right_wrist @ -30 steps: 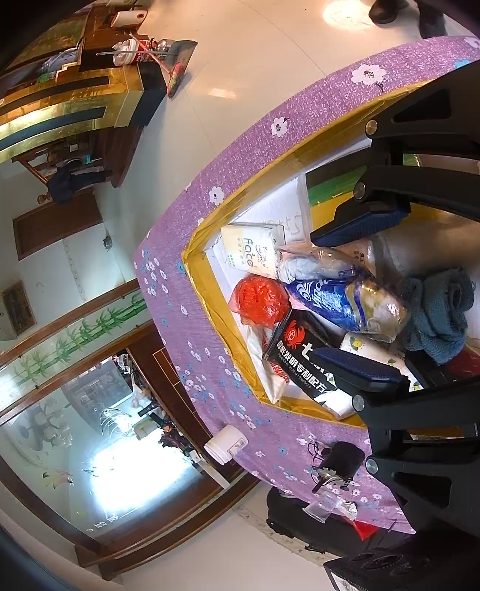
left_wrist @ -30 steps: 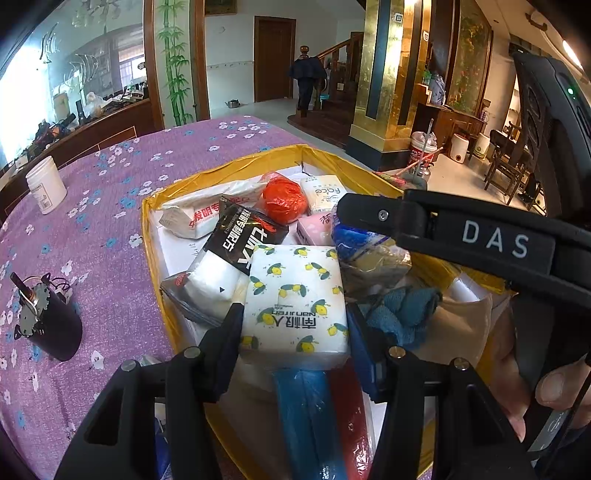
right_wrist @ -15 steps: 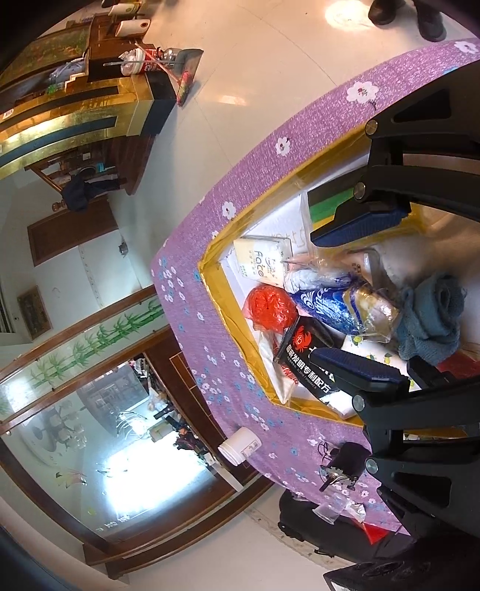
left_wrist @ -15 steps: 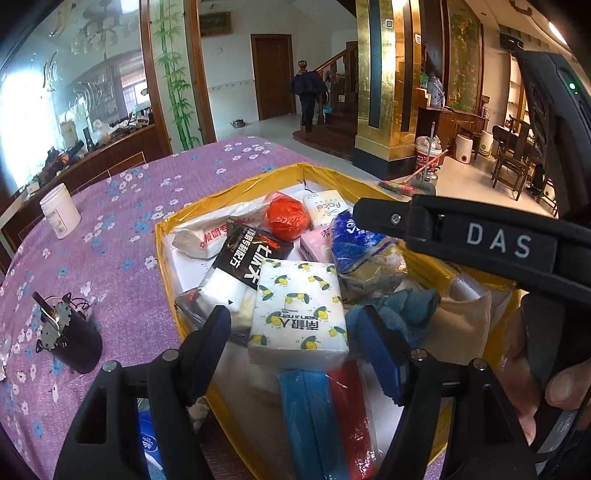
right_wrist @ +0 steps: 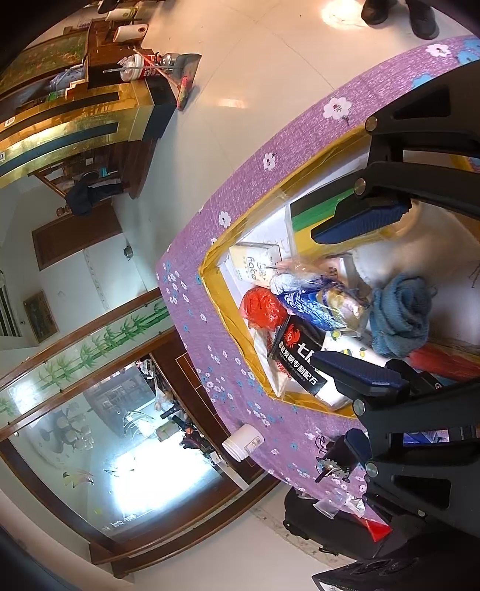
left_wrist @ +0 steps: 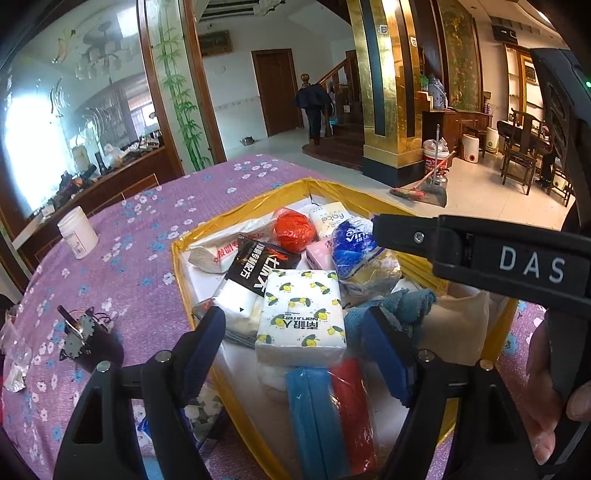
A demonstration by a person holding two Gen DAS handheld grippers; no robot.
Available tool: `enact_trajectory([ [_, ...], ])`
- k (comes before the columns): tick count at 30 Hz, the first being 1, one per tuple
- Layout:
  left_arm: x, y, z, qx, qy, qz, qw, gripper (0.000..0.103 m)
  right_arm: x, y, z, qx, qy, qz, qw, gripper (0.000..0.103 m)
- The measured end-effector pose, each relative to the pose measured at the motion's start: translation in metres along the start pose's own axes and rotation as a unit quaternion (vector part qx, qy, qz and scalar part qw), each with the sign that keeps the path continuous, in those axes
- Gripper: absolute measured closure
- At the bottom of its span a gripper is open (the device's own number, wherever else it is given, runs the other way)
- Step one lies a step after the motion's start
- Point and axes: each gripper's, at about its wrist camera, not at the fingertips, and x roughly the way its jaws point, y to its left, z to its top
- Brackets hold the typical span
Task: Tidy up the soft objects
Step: 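Lift both open grippers away from the items in the tray, then grasp the red-and-blue sponge with the left gripper while the right gripper grasps the blue tissue pack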
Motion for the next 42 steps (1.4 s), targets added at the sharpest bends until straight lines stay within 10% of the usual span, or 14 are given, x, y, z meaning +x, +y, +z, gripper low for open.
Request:
enact_trajectory([
  [25, -0.061, 0.003, -0.028, 0.033, 0.013, -0.011, 0.9993, 0.019, -0.045, 0.023, -0.025, -0.016, -0.001, 0.025, 1.0, 0.034],
  [42, -0.067, 0.151, -0.091, -0.004, 0.103, -0.037, 0.994, 0.019, -0.045, 0.057, -0.04, -0.054, 0.02, 0.071, 0.996, 0.034],
])
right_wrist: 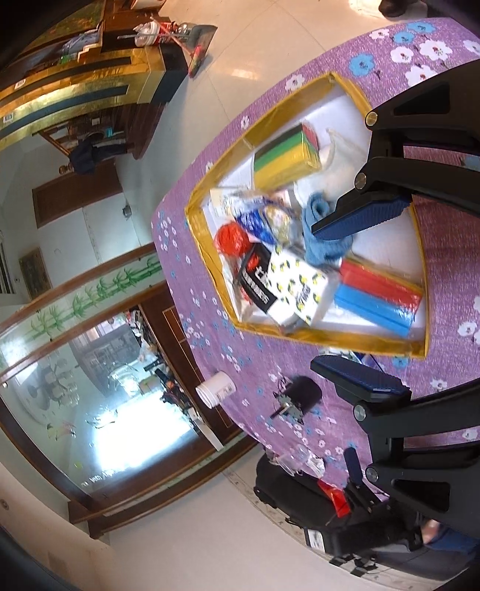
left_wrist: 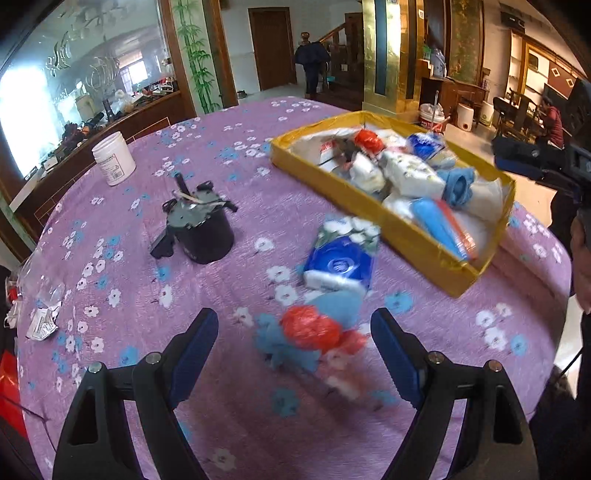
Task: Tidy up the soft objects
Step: 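Grasp the red-and-blue sponge with the left gripper while the right gripper grasps the blue tissue pack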
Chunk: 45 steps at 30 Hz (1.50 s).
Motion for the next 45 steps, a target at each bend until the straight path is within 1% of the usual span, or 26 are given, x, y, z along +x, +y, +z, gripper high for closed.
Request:
enact_trajectory([
  [3, 0.012, -0.004, -0.001, 0.014, 0.012, -0.018, 0.9997, 0.019, 0.003, 0.005, -0.003, -0.005, 0.006, 0.005, 1.0, 0.034],
  [7, 0.031, -0.014, 0.001, 0.034, 0.031, -0.014, 0.9989, 0.02, 0.005, 0.012, -0.006, -0.014, 0.014, 0.01, 1.0, 0.033],
  [8, 0.036, -0.015, 0.0, 0.038, 0.035, -0.006, 0.9987, 0.027, 0.005, 0.014, -0.006, -0.016, 0.015, 0.011, 1.0, 0.033],
  [9, 0.041, -0.018, 0.0, 0.041, 0.043, -0.003, 0.9982, 0.039, 0.006, 0.015, -0.006, -0.019, 0.017, 0.013, 1.0, 0.033],
  [11, 0.049, -0.018, -0.001, 0.04, 0.058, -0.003, 0.9975, 0.052, 0.009, 0.02, -0.006, -0.025, 0.023, 0.018, 0.999, 0.032],
  [14, 0.047, -0.013, -0.003, 0.025, 0.056, 0.008, 0.9981, 0.064, 0.017, 0.033, -0.005, -0.04, 0.039, 0.034, 0.998, 0.031],
  [17, 0.043, 0.0, -0.007, -0.012, 0.055, 0.016, 0.9983, 0.064, 0.034, 0.053, -0.004, -0.067, 0.074, 0.063, 0.993, 0.03],
  [18, 0.039, 0.005, -0.008, -0.026, 0.051, 0.02, 0.9982, 0.064, 0.041, 0.06, -0.004, -0.08, 0.087, 0.071, 0.99, 0.027],
  [19, 0.036, 0.01, -0.009, -0.036, 0.048, 0.033, 0.9976, 0.064, 0.052, 0.07, -0.003, -0.103, 0.107, 0.081, 0.986, 0.026],
  [21, 0.034, 0.022, -0.011, -0.062, 0.042, 0.065, 0.9951, 0.064, 0.068, 0.085, -0.003, -0.135, 0.128, 0.09, 0.978, 0.026],
  [23, 0.035, 0.031, -0.013, -0.084, 0.042, 0.067, 0.9934, 0.064, 0.092, 0.101, -0.003, -0.177, 0.167, 0.111, 0.964, 0.025],
  [24, 0.037, 0.035, -0.014, -0.092, 0.044, 0.067, 0.9925, 0.064, 0.101, 0.106, -0.004, -0.196, 0.179, 0.112, 0.958, 0.025],
  [26, 0.037, 0.037, -0.016, -0.095, 0.041, 0.067, 0.9923, 0.064, 0.124, 0.117, -0.005, -0.242, 0.212, 0.115, 0.94, 0.024],
  [28, 0.037, 0.038, -0.017, -0.095, 0.038, 0.068, 0.9925, 0.064, 0.139, 0.125, -0.006, -0.283, 0.227, 0.101, 0.927, 0.024],
  [30, 0.037, 0.039, -0.018, -0.095, 0.035, 0.066, 0.9927, 0.064, 0.152, 0.133, -0.01, -0.32, 0.255, 0.098, 0.907, 0.02],
  [31, 0.037, 0.039, -0.018, -0.096, 0.035, 0.065, 0.9926, 0.064, 0.159, 0.136, -0.011, -0.342, 0.258, 0.08, 0.9, 0.02],
  [33, 0.038, 0.04, -0.017, -0.098, 0.033, 0.061, 0.9928, 0.064, 0.167, 0.138, -0.012, -0.357, 0.273, 0.073, 0.89, 0.019],
  [34, 0.038, 0.039, -0.017, -0.098, 0.033, 0.06, 0.9928, 0.064, 0.174, 0.138, -0.013, -0.37, 0.288, 0.069, 0.881, 0.019],
  [36, 0.039, 0.039, -0.017, -0.098, 0.033, 0.058, 0.9929, 0.064, 0.18, 0.138, -0.013, -0.388, 0.293, 0.046, 0.872, 0.019],
  [37, 0.039, 0.04, -0.017, -0.098, 0.032, 0.058, 0.993, 0.064, 0.184, 0.137, -0.013, -0.394, 0.307, 0.044, 0.865, 0.019],
  [41, 0.039, 0.039, -0.017, -0.096, 0.031, 0.057, 0.9932, 0.064, 0.2, 0.135, -0.016, -0.404, 0.333, 0.031, 0.851, 0.019],
  [42, 0.039, 0.039, -0.017, -0.096, 0.031, 0.057, 0.9933, 0.064, 0.2, 0.135, -0.018, -0.405, 0.335, 0.033, 0.85, 0.019],
  [44, 0.039, 0.039, -0.017, -0.096, 0.03, 0.056, 0.9934, 0.064, 0.202, 0.133, -0.019, -0.395, 0.337, 0.036, 0.853, 0.019],
  [45, 0.039, 0.039, -0.017, -0.095, 0.03, 0.056, 0.9934, 0.064, 0.2, 0.133, -0.021, -0.394, 0.334, 0.036, 0.856, 0.021],
])
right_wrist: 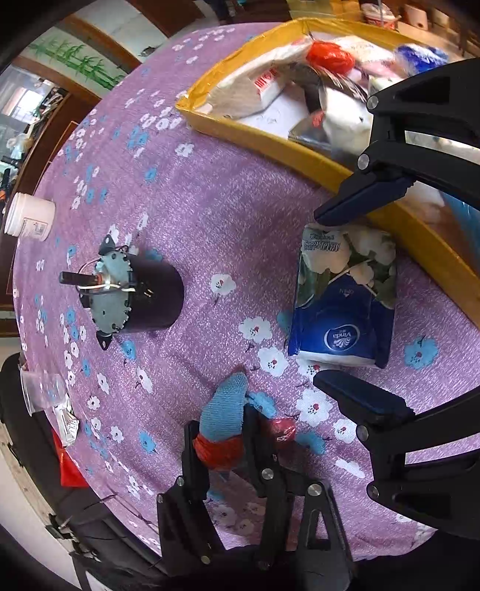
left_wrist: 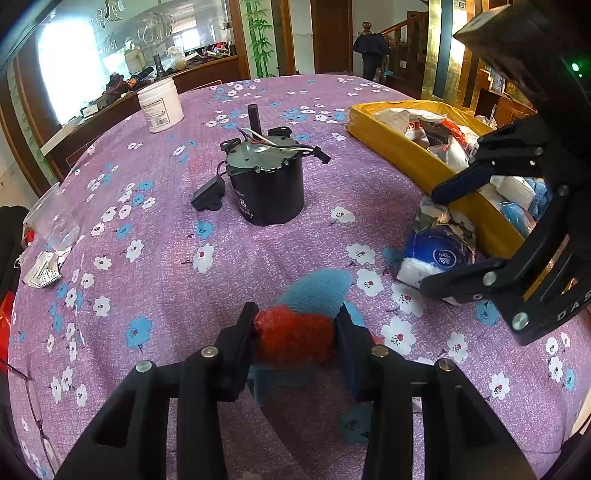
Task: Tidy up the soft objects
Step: 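Grasp the red-and-blue sponge with the left gripper while the right gripper grasps the blue tissue pack, then carry the red-and-blue sponge and blue tissue pack over the yellow tray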
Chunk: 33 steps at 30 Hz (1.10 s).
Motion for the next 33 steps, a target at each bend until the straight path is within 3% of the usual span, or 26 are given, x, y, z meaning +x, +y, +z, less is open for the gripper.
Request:
enact_trajectory([
  [3, 0.0, -0.001, 0.0, 0.001, -0.001, 0.0, 1.0, 0.064, -0.006, 0.003, -0.005, 0.023, -0.02, 0.002, 1.0, 0.03],
  [9, -0.002, -0.002, 0.0, 0.002, -0.004, -0.001, 1.0, 0.064, -0.031, 0.027, -0.022, 0.07, -0.098, -0.015, 0.993, 0.032],
  [15, -0.003, -0.002, 0.001, -0.001, -0.008, 0.001, 1.0, 0.064, -0.055, 0.042, -0.047, 0.143, -0.199, -0.036, 0.969, 0.032],
  [18, -0.006, -0.004, 0.002, -0.001, -0.013, 0.007, 0.9999, 0.064, -0.06, 0.04, -0.056, 0.176, -0.228, -0.039, 0.957, 0.032],
  [23, -0.014, -0.011, 0.002, 0.002, -0.029, 0.025, 0.9993, 0.064, -0.067, 0.033, -0.069, 0.215, -0.25, -0.028, 0.944, 0.032],
  [33, -0.029, -0.02, 0.005, -0.008, -0.048, 0.051, 0.9975, 0.065, -0.076, 0.029, -0.084, 0.233, -0.265, -0.022, 0.936, 0.032],
])
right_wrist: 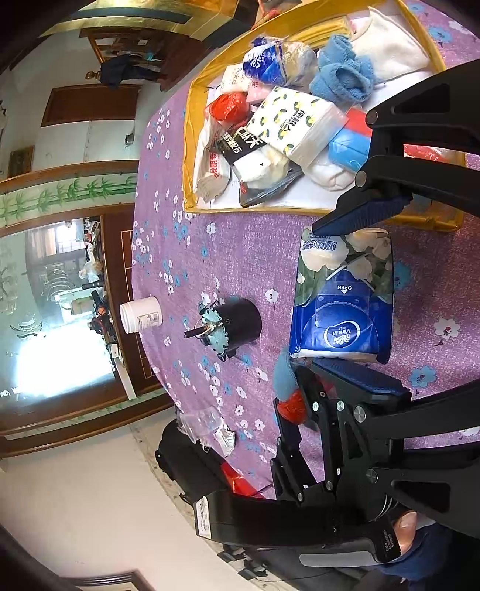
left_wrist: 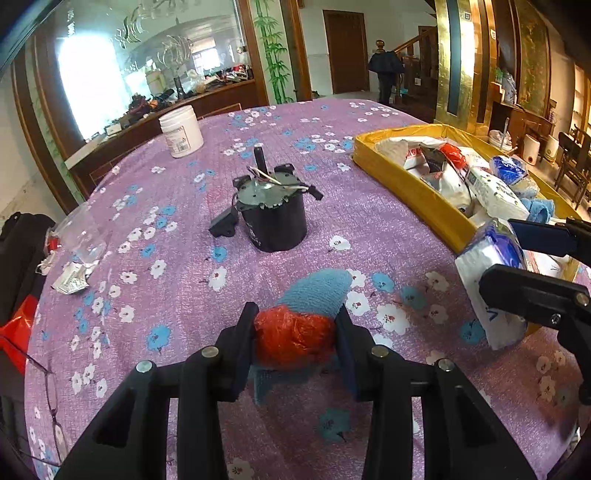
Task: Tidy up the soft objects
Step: 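Carry the red-and-blue sponge and blue tissue pack over the yellow tray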
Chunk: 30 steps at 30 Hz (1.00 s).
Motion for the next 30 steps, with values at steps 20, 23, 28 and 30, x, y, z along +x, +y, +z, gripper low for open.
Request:
enact_trajectory([
  [20, -0.015, -0.02, 0.009, 0.015, -0.016, -0.004, 0.9998, 0.064, -0.033, -0.034, -0.002, 0.049, -0.03, -0.008, 0.998, 0.032],
  [23, -0.016, -0.017, 0.01, 0.008, -0.014, -0.009, 0.9998, 0.064, -0.04, -0.044, -0.002, 0.061, -0.037, -0.011, 0.997, 0.032],
  [28, -0.017, -0.022, 0.022, 0.003, -0.013, -0.024, 0.9996, 0.064, -0.047, -0.066, 0.001, 0.089, -0.051, -0.019, 0.995, 0.032],
  [30, -0.021, -0.031, 0.03, 0.005, -0.02, -0.037, 0.9991, 0.064, -0.05, -0.076, 0.002, 0.1, -0.054, -0.023, 0.993, 0.032],
])
